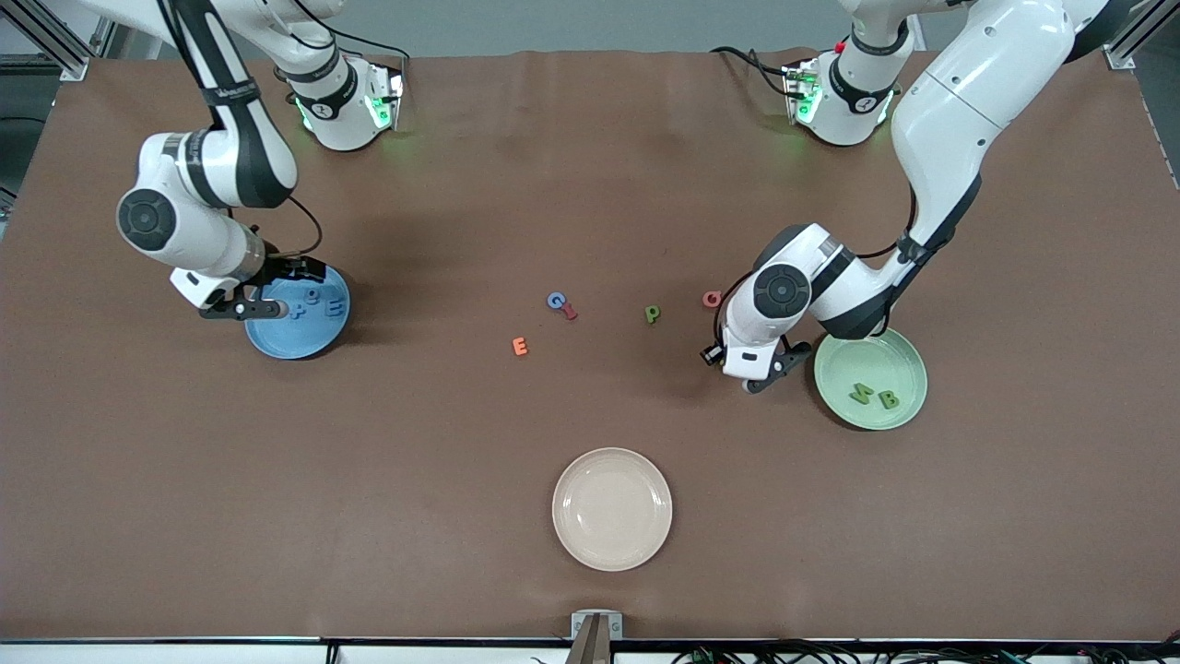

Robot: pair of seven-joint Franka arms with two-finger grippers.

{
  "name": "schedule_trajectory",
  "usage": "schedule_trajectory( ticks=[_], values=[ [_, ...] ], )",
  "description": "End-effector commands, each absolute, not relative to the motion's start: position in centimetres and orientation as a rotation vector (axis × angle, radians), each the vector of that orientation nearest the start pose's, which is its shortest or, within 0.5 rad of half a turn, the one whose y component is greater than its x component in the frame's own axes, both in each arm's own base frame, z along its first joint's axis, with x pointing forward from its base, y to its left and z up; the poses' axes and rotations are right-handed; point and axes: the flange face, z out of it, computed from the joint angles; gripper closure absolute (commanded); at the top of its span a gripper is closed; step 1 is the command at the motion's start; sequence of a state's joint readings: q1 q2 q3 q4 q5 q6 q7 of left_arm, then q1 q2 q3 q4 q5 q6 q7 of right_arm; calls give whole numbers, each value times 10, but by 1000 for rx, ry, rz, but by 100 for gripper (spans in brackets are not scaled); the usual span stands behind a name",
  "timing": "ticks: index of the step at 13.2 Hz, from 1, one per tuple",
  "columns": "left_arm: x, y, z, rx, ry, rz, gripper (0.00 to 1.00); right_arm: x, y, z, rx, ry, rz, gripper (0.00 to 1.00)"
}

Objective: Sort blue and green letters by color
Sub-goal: 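Grasp the green u with the left gripper while the right gripper returns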

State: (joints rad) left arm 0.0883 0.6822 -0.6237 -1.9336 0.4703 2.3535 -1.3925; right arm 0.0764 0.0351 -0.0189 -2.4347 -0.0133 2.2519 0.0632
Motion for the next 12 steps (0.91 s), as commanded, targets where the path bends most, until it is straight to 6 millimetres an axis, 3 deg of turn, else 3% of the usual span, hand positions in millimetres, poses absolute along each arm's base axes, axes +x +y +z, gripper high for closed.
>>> schedule_trajectory(
  ticks=[1,3,7,10,12],
  values=[
    [515,-306,188,-2977,-823,117,45,454,99,286,-3146,135,253,0],
    [509,-313,193,-2990,-789,109,45,448,155,282,-3127,230,187,0],
    [497,-305,185,-2972,-733,105,45,430,256,247,-3094,427,57,0],
    [496,-296,181,-2960,-712,92,46,426,309,232,-3002,773,9,0],
    [501,-292,180,-2966,-693,73,46,440,329,241,-2912,996,-9,0]
  ],
)
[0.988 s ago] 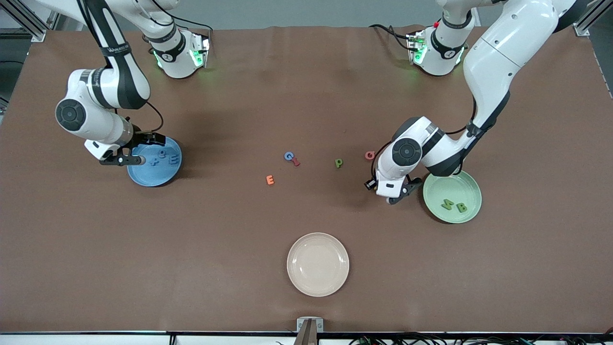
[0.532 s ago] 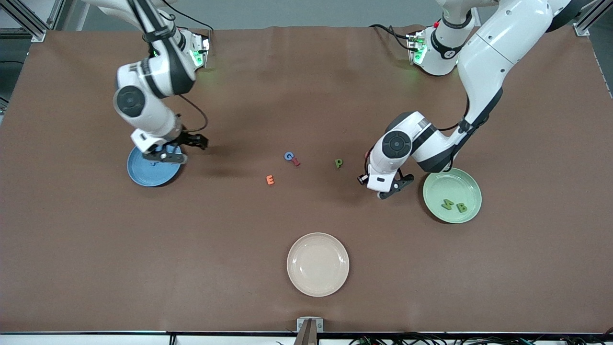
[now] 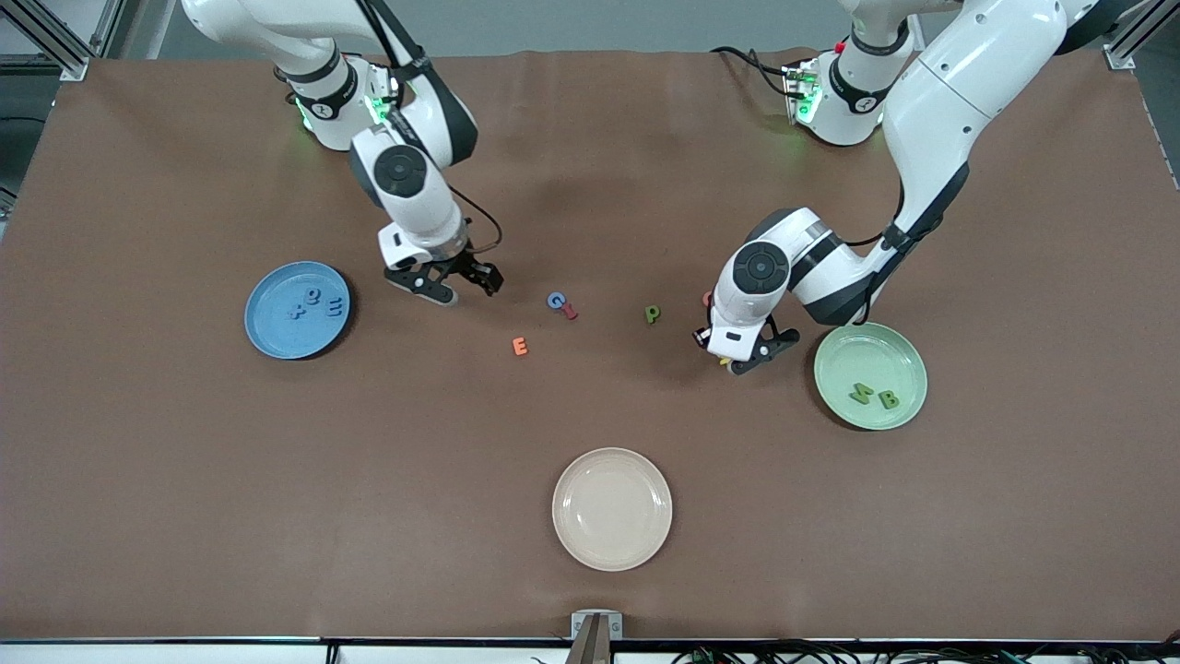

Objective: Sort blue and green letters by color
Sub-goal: 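Grasp the green u with the left gripper while the right gripper returns, then place the green u on the green plate with the left gripper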

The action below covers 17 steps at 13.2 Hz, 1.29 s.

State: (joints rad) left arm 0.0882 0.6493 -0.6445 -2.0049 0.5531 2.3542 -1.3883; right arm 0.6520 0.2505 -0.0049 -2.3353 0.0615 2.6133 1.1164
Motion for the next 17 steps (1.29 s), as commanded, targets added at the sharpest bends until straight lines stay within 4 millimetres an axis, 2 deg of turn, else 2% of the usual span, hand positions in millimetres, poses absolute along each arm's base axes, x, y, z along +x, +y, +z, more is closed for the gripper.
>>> schedule_trajectory(
  ticks=[1,2,4,6,8,10,12,14,17],
  values=[
    [504,-292,176,-2972,-680,63,47,445,331,245,-2889,1035,-17,0],
    [506,-291,174,-2993,-668,39,48,454,331,244,-2885,1051,-15,0],
    [513,-280,165,-3009,-699,37,53,461,347,242,-2885,1128,20,7],
    [512,-281,165,-3009,-700,37,74,460,382,240,-2786,1377,37,0],
    [510,-282,166,-3001,-713,36,96,457,400,229,-2708,1539,42,0],
    [513,-283,177,-3000,-719,7,100,453,414,215,-2638,1679,47,6],
    [522,-279,209,-2993,-738,-65,100,444,431,204,-2594,1766,40,8],
    [531,-262,236,-2958,-760,-96,100,442,438,198,-2580,1794,39,11],
    [557,-194,257,-2991,-682,-59,100,439,443,190,-2567,1819,38,19]
  ],
)
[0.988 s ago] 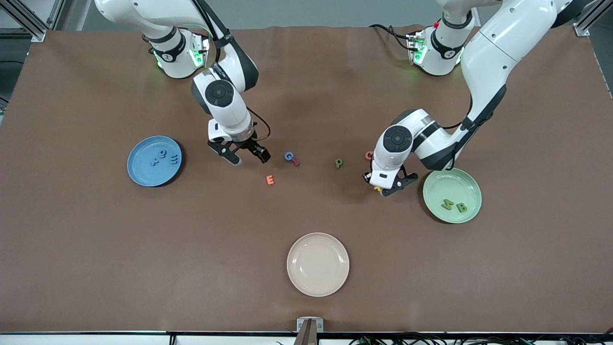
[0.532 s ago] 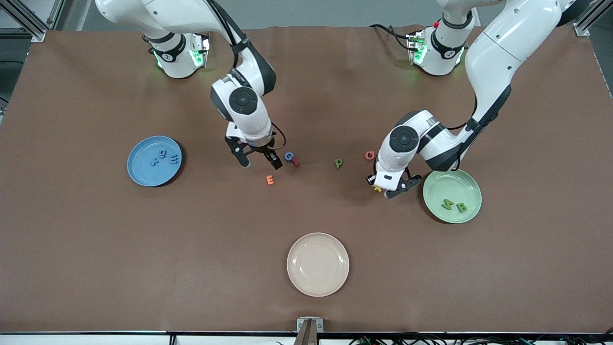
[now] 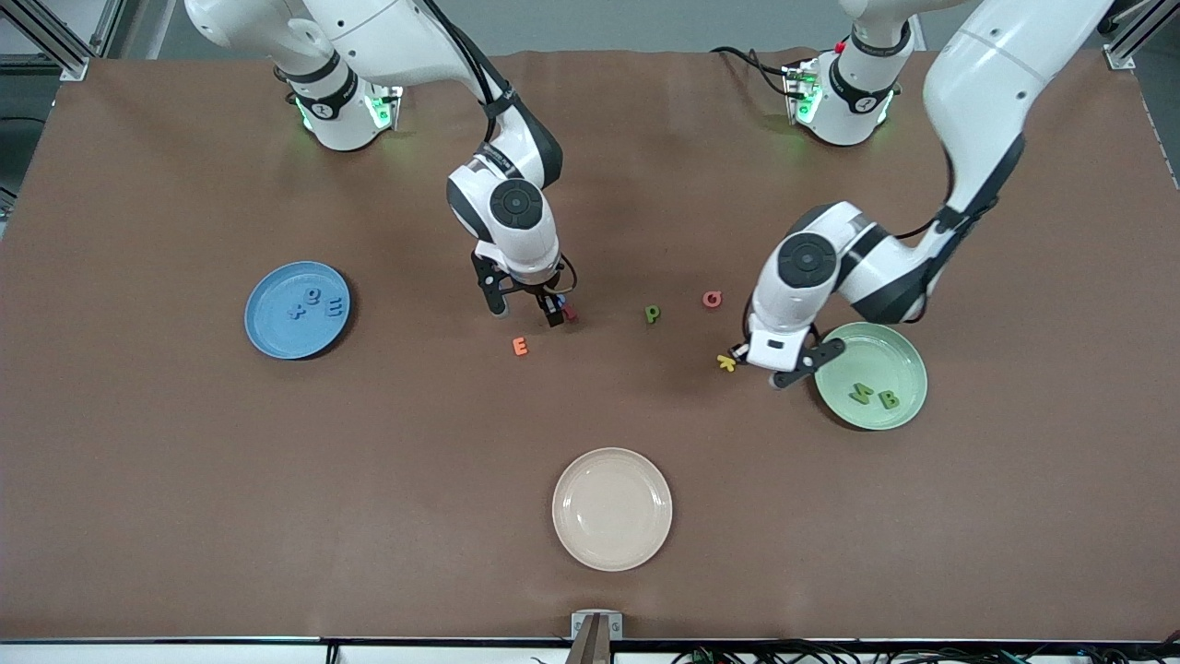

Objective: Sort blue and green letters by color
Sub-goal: 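Place the green u on the green plate with the left gripper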

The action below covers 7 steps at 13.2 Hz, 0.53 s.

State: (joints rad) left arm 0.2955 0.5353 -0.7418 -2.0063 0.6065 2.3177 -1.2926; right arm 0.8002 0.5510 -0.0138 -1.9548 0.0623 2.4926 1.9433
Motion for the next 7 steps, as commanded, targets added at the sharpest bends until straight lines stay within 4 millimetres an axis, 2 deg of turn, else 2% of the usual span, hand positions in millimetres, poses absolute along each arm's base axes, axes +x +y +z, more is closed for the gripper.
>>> schedule_trajectory(
  ticks=[1,4,5,6,7],
  values=[
    [563,-169,256,-2992,-648,-34,100,438,445,188,-2566,1821,37,22],
    [575,-108,239,-3003,-594,30,99,436,451,178,-2583,1817,41,32],
    [576,-95,233,-3009,-590,51,93,437,452,180,-2581,1815,41,32],
    [576,-87,230,-3010,-593,61,74,436,453,178,-2582,1813,41,34],
    [575,-86,230,-3007,-590,65,47,435,454,177,-2583,1811,40,36]
  ],
)
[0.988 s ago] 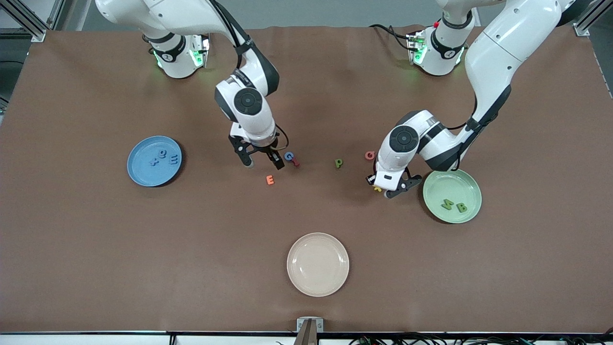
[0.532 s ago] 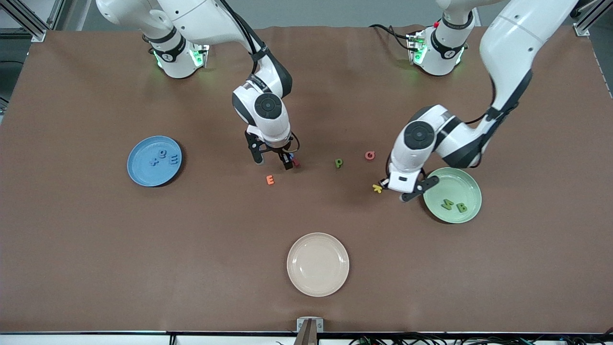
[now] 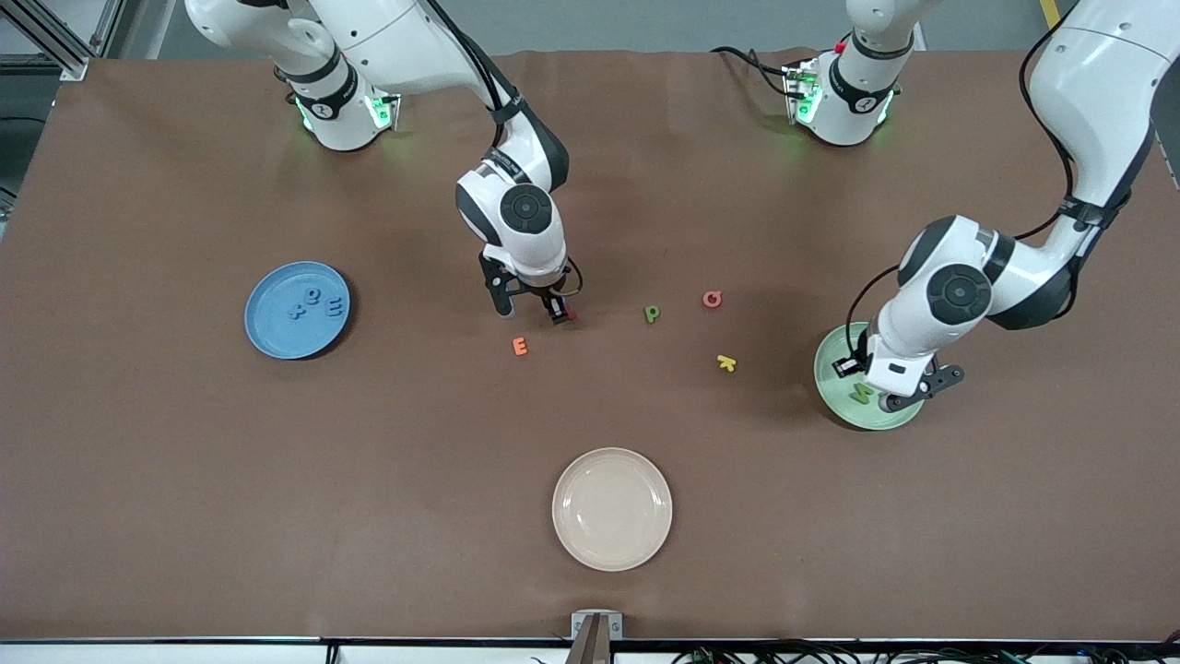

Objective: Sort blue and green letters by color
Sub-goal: 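Place the green u on the green plate with the left gripper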

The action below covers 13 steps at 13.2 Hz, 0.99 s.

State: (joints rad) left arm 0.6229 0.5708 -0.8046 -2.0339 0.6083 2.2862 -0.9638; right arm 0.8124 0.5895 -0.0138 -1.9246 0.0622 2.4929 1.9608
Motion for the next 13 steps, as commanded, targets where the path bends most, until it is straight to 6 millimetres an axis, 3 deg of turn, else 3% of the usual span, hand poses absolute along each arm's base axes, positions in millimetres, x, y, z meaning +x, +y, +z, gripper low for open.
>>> schedule_trajectory(
  ticks=[1,2,4,7,10,13],
  values=[
    [572,-84,228,-3002,-590,71,23,434,457,177,-2581,1806,40,37],
    [572,-83,229,-3000,-592,70,5,435,457,175,-2578,1816,39,39],
    [567,-93,231,-2997,-592,78,0,433,462,173,-2577,1813,38,46],
    [552,-158,249,-3020,-618,98,0,433,462,171,-2584,1810,34,65],
    [519,-242,242,-3008,-699,122,0,434,460,171,-2590,1806,31,83],
    [485,-308,230,-3028,-824,151,1,435,459,172,-2615,1784,6,95]
  ],
)
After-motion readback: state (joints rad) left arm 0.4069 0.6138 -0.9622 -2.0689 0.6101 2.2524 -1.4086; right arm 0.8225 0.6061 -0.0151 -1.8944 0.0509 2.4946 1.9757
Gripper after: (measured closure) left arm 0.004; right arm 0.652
